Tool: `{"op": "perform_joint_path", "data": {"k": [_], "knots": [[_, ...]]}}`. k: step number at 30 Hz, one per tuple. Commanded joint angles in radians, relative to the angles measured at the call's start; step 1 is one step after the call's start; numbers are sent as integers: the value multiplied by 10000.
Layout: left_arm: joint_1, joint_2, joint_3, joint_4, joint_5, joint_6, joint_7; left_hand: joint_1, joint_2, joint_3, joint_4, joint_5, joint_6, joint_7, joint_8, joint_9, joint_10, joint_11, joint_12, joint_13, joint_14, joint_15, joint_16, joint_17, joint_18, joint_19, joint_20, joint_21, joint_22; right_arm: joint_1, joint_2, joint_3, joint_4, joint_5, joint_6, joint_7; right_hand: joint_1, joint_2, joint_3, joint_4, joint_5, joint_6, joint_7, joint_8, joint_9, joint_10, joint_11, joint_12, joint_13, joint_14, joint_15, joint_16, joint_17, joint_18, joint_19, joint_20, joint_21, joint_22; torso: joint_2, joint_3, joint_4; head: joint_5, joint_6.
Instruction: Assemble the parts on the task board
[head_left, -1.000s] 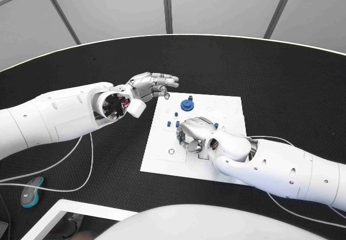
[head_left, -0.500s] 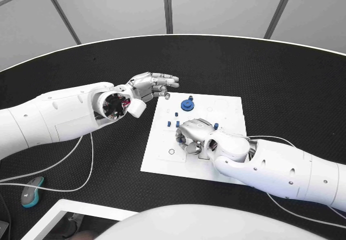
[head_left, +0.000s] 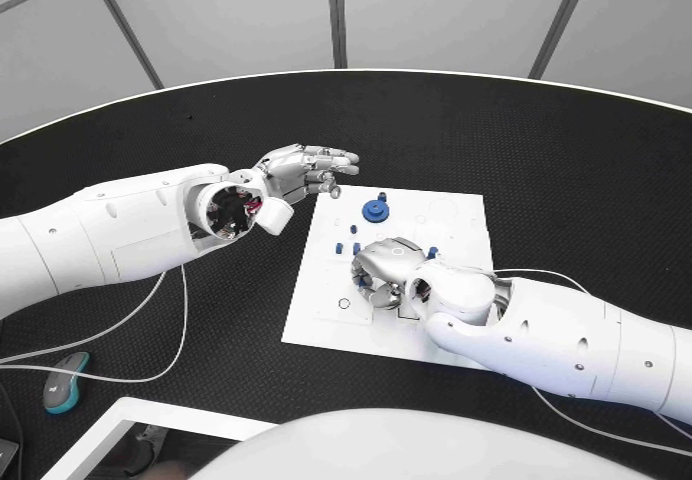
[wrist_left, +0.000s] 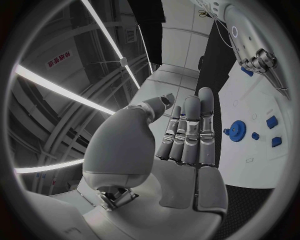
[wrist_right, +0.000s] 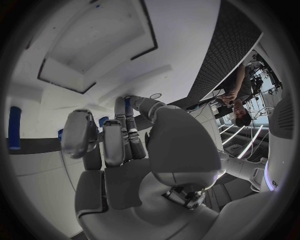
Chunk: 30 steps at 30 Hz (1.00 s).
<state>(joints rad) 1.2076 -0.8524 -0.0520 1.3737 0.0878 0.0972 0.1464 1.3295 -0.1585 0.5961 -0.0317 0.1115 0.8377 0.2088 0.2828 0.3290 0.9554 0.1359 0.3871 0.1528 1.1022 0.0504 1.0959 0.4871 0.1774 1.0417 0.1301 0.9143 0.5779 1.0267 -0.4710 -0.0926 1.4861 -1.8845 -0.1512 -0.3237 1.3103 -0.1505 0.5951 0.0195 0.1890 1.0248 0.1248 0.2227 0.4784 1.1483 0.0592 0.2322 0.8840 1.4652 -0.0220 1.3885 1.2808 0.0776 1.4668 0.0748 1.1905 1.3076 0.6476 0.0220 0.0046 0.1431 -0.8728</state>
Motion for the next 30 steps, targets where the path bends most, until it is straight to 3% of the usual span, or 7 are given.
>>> {"op": "perform_joint_path", "data": {"k": [1,7,22,30], "knots": [[0,0,0,0,0,2,0,87,16,-68,-4,-15,-82,17,-66,-9,-65,10,65,11,-57,16,50,-11,76,-14,56,-57,-11,0,9,-1,5,-87,15,-32,-98,29,4,72,79,-43,33,-35,-41,-45,9,-24,-5258,327,29,-21,15,-53,78,22,-3,1002,2,3,7,16,2],[0,-6,0,1,0,4,-5,87,16,-68,-4,-15,-82,17,-66,-9,-65,10,65,11,-57,16,50,-11,76,-14,56,-57,-11,0,-18,-1,29,-149,-222,-6,155,96,148,-141,185,14,31,-7,3,5,-20,4,-5254,356,3,47,105,-63,99,17,81,1049,1,14,0,2,2],[0,-4,0,-20,-1,34,-45,93,17,-69,-6,-14,-95,23,-73,-10,-79,15,69,12,-61,19,54,-15,76,-15,58,-58,-11,1,-475,2,421,391,-1801,927,228,223,299,-280,189,221,-2,101,108,233,-64,94,-5237,418,-34,143,223,-115,188,-8,372,1190,9,48,-11,21,2],[-1,4,0,-36,-1,52,-54,92,21,-70,-1,-14,-106,30,-79,-12,-91,21,72,12,-64,23,57,-18,75,-16,61,-59,-12,16,-792,7,668,954,-2155,1289,204,264,334,-266,193,245,-15,118,131,284,-77,101,-5241,441,-44,182,277,-137,224,-18,492,1244,5,31,-13,34,2]]}}
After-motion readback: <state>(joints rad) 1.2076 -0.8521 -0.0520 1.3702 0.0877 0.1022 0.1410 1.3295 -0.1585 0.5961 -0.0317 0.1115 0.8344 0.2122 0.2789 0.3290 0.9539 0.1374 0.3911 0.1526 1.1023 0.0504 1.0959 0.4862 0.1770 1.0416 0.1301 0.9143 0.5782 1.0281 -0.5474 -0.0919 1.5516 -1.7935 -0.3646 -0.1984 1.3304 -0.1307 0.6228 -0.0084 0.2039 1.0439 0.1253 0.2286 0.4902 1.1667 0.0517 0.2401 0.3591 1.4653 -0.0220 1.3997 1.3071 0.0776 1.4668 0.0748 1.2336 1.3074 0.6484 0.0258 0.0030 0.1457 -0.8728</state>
